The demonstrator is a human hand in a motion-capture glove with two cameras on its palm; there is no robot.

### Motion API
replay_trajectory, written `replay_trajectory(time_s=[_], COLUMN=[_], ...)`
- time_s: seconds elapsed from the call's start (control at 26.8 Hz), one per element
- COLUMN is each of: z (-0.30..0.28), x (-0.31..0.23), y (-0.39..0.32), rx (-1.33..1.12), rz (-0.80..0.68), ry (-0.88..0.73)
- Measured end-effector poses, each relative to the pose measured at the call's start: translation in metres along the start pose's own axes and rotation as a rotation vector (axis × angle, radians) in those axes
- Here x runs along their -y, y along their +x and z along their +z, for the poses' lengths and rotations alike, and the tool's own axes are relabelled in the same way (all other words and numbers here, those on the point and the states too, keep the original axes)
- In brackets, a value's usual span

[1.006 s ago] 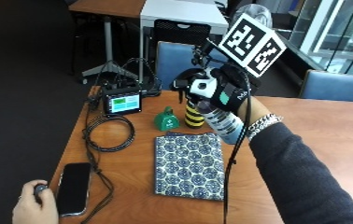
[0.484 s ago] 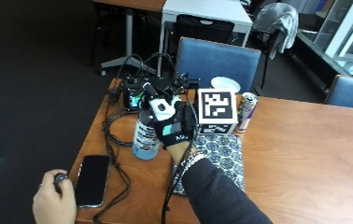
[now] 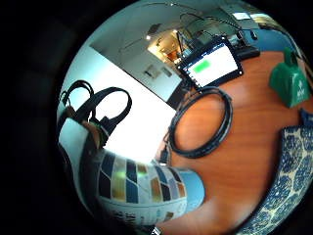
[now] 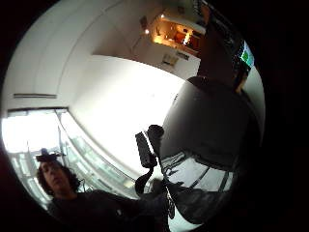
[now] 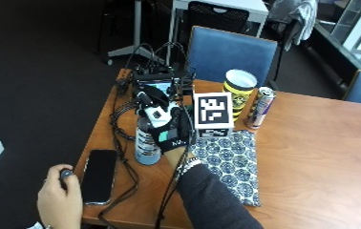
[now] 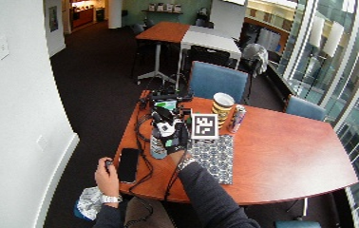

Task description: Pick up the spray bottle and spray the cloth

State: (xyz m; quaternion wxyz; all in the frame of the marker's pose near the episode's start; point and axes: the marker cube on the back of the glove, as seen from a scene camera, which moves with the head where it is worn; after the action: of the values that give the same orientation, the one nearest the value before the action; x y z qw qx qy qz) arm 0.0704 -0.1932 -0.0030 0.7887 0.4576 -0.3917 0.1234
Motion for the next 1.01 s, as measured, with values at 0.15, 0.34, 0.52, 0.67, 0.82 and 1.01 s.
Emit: replay_trajectory(time_s=[0.15,0.34,0.52,0.67,0.82,1.01], z=[-0.003,-0.003,-0.004,-0.010,-0.008,-0.010], x=[0.003,-0.003,-0.011,-0.011,-0.006,-0.012], y=[-0.009,-0.013,-0.010,-0.009,-0.014,-0.006], rx=[-0.040,-0.053,-0.035,-0.019,0.006,-0.058], rz=[-0.026,-0.034,-0.026,-0.024,-0.003,0.040], ry=[0.022,0.043,0.032,-0.009,-0.089,-0.107])
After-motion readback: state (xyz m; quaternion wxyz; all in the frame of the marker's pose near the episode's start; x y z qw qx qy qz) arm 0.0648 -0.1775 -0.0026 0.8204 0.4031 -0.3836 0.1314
